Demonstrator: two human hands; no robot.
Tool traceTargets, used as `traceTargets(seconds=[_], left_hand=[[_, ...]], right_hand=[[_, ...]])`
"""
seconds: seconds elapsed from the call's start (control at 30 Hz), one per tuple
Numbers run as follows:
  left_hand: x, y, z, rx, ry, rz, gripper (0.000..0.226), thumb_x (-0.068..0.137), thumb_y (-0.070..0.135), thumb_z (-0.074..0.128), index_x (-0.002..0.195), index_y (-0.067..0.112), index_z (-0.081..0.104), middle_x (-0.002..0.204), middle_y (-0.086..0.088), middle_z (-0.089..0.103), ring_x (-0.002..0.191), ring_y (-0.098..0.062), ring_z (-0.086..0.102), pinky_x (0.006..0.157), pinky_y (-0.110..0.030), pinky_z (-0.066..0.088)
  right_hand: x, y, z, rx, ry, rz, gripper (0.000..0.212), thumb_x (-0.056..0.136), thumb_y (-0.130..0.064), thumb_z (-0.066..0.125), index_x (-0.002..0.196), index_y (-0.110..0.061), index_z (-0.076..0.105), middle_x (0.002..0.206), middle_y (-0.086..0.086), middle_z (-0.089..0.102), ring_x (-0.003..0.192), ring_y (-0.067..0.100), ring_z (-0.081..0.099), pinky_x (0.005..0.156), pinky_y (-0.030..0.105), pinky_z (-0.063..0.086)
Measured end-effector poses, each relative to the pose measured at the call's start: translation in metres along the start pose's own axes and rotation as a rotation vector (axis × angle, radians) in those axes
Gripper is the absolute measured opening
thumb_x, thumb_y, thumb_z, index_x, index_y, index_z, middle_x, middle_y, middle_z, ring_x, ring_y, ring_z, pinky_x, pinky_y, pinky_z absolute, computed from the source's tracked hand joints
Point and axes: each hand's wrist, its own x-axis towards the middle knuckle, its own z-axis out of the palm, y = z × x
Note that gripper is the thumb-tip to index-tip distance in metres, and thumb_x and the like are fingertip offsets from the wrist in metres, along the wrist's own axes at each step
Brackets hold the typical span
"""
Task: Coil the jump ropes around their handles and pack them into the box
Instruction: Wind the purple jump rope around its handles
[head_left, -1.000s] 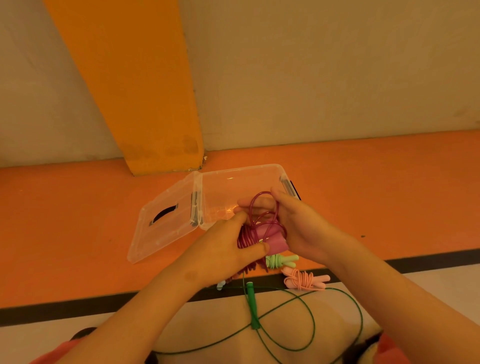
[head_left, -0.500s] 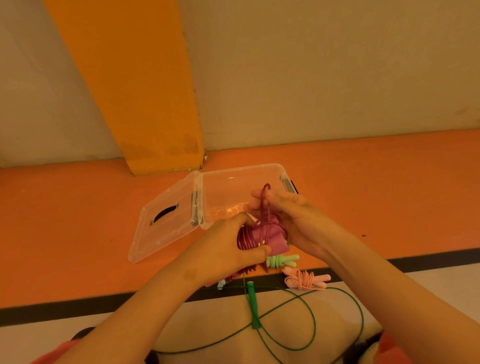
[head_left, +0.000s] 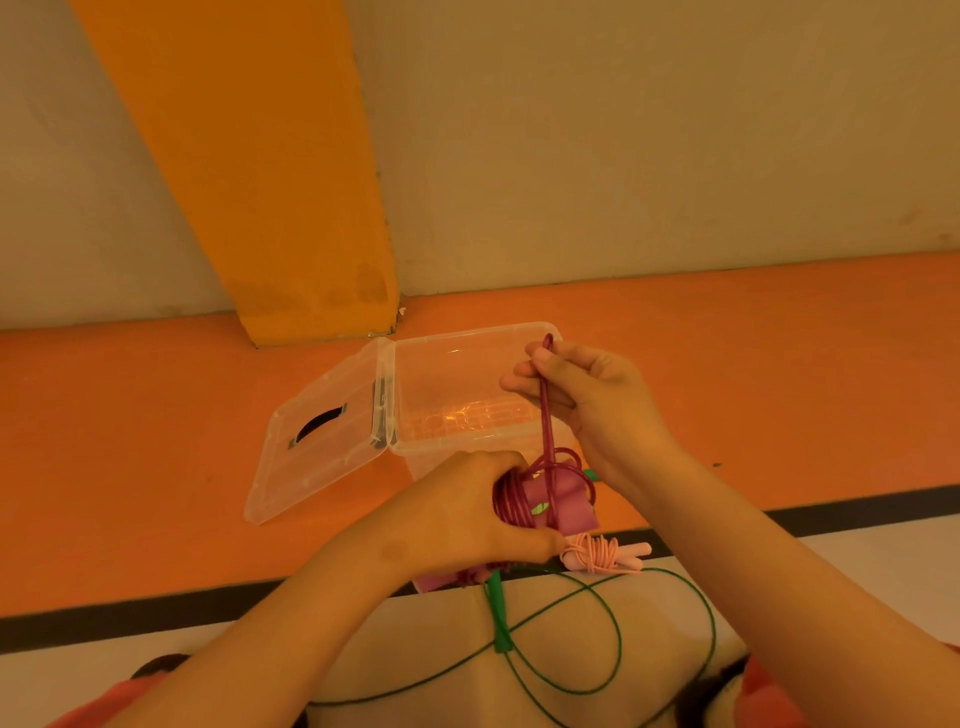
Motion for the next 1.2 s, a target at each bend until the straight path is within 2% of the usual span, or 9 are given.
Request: traceTargets(seconds=[0.2, 0.33, 0.43, 0.53, 0.67, 0.77, 0.9, 1.07, 1.2], left_hand=[[-0.001, -0.006, -0.002, 0.287, 0.156, -0.029, 0.037, 0.067, 0.058, 0.072, 0.081, 0.026, 0.058, 0.068, 0.007, 0.057, 0.057, -0.004, 0.052, 0.052, -0.024, 0.043], [0.002, -0.012, -0.006, 0.278, 0.237, -0.076, 0.031, 0.075, 0.052, 0.070, 0.086, 0.025, 0.059, 0.066, 0.004, 0.062, 0.052, -0.005, 0.057, 0.050, -0.029, 0.047], [0.003, -0.016, -0.009, 0.245, 0.309, -0.089, 0.032, 0.081, 0.052, 0.066, 0.090, 0.022, 0.060, 0.068, 0.000, 0.065, 0.051, -0.012, 0.058, 0.053, -0.036, 0.051], [0.003, -0.014, -0.013, 0.196, 0.379, -0.087, 0.034, 0.081, 0.055, 0.063, 0.088, 0.022, 0.059, 0.065, -0.002, 0.066, 0.050, -0.015, 0.060, 0.053, -0.042, 0.053], [0.005, -0.012, -0.013, 0.163, 0.469, -0.061, 0.025, 0.086, 0.049, 0.057, 0.087, 0.024, 0.058, 0.066, 0.000, 0.066, 0.053, -0.012, 0.061, 0.056, -0.041, 0.054], [0.007, -0.011, -0.013, 0.137, 0.516, -0.037, 0.026, 0.090, 0.045, 0.051, 0.094, 0.021, 0.059, 0.075, 0.001, 0.066, 0.065, -0.011, 0.063, 0.065, -0.041, 0.054], [0.006, -0.007, -0.008, 0.091, 0.525, -0.010, 0.017, 0.095, 0.036, 0.047, 0.099, 0.021, 0.055, 0.079, 0.003, 0.065, 0.069, -0.010, 0.063, 0.066, -0.036, 0.054], [0.010, -0.004, -0.009, -0.233, 0.585, -0.051, 0.015, 0.099, 0.023, 0.043, 0.101, 0.014, 0.055, 0.082, -0.003, 0.060, 0.059, -0.002, 0.055, 0.047, -0.015, 0.043], [0.014, -0.002, -0.008, -0.400, 0.628, -0.133, 0.021, 0.099, 0.017, 0.038, 0.100, 0.006, 0.056, 0.085, -0.009, 0.058, 0.074, -0.016, 0.052, 0.064, -0.028, 0.042]], right_hand=[[-0.002, -0.006, 0.001, -0.150, -0.085, 0.008, 0.016, 0.096, -0.017, 0.052, 0.108, -0.012, 0.062, 0.095, 0.007, 0.071, 0.089, 0.019, 0.071, 0.074, 0.027, 0.058], [0.000, -0.002, 0.000, -0.310, -0.012, 0.142, 0.024, 0.101, -0.036, 0.039, 0.103, -0.023, 0.059, 0.115, 0.005, 0.068, 0.104, 0.018, 0.066, 0.092, 0.033, 0.052], [-0.005, 0.005, 0.003, -0.392, -0.030, 0.330, 0.037, 0.100, -0.043, 0.035, 0.115, -0.018, 0.059, 0.109, 0.002, 0.067, 0.101, 0.018, 0.064, 0.087, 0.028, 0.052], [-0.014, 0.017, 0.005, -0.483, -0.117, 0.370, 0.037, 0.100, -0.041, 0.038, 0.113, -0.016, 0.062, 0.103, 0.003, 0.068, 0.099, 0.020, 0.063, 0.091, 0.039, 0.053], [-0.025, 0.026, 0.010, -0.302, -0.165, 0.364, 0.031, 0.099, -0.035, 0.045, 0.130, -0.031, 0.049, 0.119, 0.010, 0.062, 0.104, 0.026, 0.063, 0.080, 0.038, 0.058], [-0.029, 0.028, 0.012, -0.222, -0.181, 0.302, 0.029, 0.099, -0.027, 0.046, 0.128, -0.024, 0.050, 0.118, 0.015, 0.062, 0.101, 0.028, 0.066, 0.084, 0.043, 0.057], [-0.030, 0.030, 0.012, -0.210, -0.179, 0.194, 0.032, 0.100, -0.019, 0.046, 0.132, -0.020, 0.048, 0.121, 0.011, 0.063, 0.102, 0.025, 0.067, 0.082, 0.041, 0.058], [-0.031, 0.037, 0.013, -0.210, -0.214, 0.104, 0.049, 0.098, -0.010, 0.047, 0.141, -0.030, 0.035, 0.121, 0.006, 0.064, 0.094, 0.011, 0.066, 0.084, 0.030, 0.055], [-0.034, 0.043, 0.016, -0.146, -0.223, 0.102, 0.055, 0.098, -0.008, 0.046, 0.143, -0.036, 0.031, 0.127, 0.002, 0.062, 0.097, 0.008, 0.065, 0.079, 0.030, 0.055]])
